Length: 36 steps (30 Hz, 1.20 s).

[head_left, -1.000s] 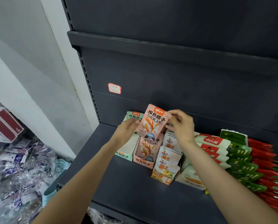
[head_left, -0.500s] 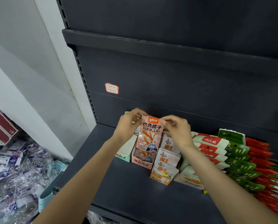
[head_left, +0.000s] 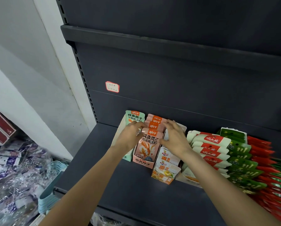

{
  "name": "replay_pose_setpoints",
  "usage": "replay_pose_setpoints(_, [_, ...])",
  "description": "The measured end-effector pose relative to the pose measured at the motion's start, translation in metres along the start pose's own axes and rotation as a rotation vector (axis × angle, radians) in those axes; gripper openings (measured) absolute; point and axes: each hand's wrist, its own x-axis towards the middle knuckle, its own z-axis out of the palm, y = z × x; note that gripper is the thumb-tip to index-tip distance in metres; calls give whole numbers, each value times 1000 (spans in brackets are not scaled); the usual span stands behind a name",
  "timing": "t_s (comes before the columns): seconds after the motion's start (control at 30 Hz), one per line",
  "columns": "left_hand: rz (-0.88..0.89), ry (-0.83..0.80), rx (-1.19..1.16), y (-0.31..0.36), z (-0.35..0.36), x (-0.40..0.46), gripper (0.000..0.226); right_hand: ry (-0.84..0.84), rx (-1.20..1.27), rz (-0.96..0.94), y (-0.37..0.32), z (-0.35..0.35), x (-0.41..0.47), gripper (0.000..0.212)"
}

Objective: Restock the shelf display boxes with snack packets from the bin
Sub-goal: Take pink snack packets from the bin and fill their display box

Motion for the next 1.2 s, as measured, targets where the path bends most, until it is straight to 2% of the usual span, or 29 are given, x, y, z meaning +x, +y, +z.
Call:
replay_pose_setpoints(0.1, [1,-26,54,3,1,-5,35,32,-71,2,1,5,0,70])
replay_pose_setpoints(0.27, [29,-1,132,10,-5,-17,40,31,-33,16,-6,0,-2,67])
replay_pose_setpoints(0.47, [32,194,180,27,-21,-48,31,143,59,-51,-20,-12,-41,52])
replay_pose_setpoints(0.63, [6,329,212,48,-31,-108,26,156,98,-108,-36,-13,-104,43])
replay_pose_setpoints(0.87, [-226,369,30,48,-15,-244,18,47,239,-223,-45,34,-205,30])
replay_pose_setpoints(1.03, [-405,309,-16,24,2,-339,14,-43,302,-214,-56,80,-268,25])
replay_pose_setpoints(1.2, [-546,193,-19,-24,11,-417,21,-123,376,-190,-85,141,-313,24])
